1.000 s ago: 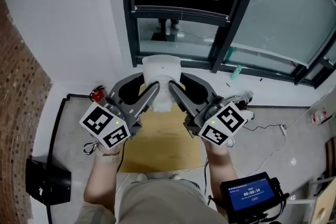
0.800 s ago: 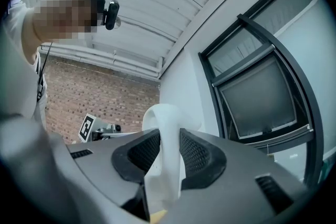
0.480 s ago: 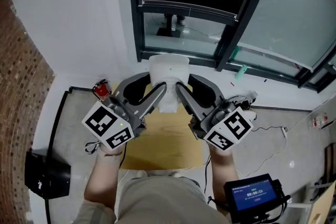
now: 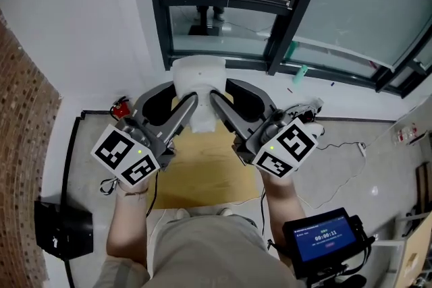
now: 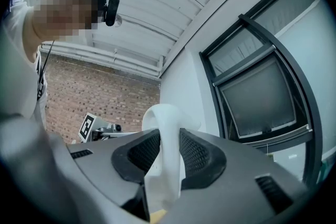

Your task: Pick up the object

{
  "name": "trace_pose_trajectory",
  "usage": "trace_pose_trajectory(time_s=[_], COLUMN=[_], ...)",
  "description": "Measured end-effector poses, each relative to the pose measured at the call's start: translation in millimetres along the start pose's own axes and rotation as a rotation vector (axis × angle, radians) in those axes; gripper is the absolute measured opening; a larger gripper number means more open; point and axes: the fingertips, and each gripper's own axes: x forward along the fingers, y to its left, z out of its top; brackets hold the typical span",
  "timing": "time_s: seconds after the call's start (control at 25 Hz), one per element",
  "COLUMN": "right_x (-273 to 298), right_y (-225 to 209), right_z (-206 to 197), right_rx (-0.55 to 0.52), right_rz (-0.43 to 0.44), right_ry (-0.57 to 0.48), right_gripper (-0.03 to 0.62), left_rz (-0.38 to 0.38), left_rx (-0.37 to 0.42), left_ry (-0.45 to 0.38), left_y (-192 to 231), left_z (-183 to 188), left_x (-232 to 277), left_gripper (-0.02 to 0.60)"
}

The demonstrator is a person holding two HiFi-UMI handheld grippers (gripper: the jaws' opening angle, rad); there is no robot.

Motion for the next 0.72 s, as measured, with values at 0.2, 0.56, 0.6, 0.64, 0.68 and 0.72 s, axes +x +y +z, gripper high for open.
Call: trace_pose_trajectory(time_s=[0.2, 0.56, 0.6, 0.64, 0.68, 0.72], right_x=[-1.1, -1.1, -1.6, -2.3, -3.2, -4.1], right_y=[-3.6, -7.0, -7.5, -8.9, -10.7, -12.7], right_z=[0.2, -4.3, -3.9, -3.2, -2.4, -1.7], right_rx=[-0.003, 0.002, 0.002, 0.001, 0.001, 0.0], right_rz=[-0.015, -0.04, -0.042, -0.045, -0.048, -0.05], right_ry=[0.003, 0.021, 0.02, 0.018, 0.015, 0.013], right_gripper=[0.1, 0.1, 0.1, 0.098, 0.1, 0.1], left_rz=[-0.018, -0.038, -0.041, -0.044, -0.047, -0.051], left_rx=[-0.017, -0.05, -0.05, -0.049, -0.047, -0.045], left_ry=[0.0, 0.006, 0.006, 0.006, 0.007, 0.007], left_y=[1.1, 4.3, 4.0, 3.7, 3.4, 3.2], left_z=[-1.4, -7.1, -6.9, -6.7, -6.6, -6.4], left_x=[4.2, 7.0, 7.8, 9.5, 11.7, 14.2], left_gripper=[0.133, 0.133, 0.133, 0.133, 0.133, 0.133])
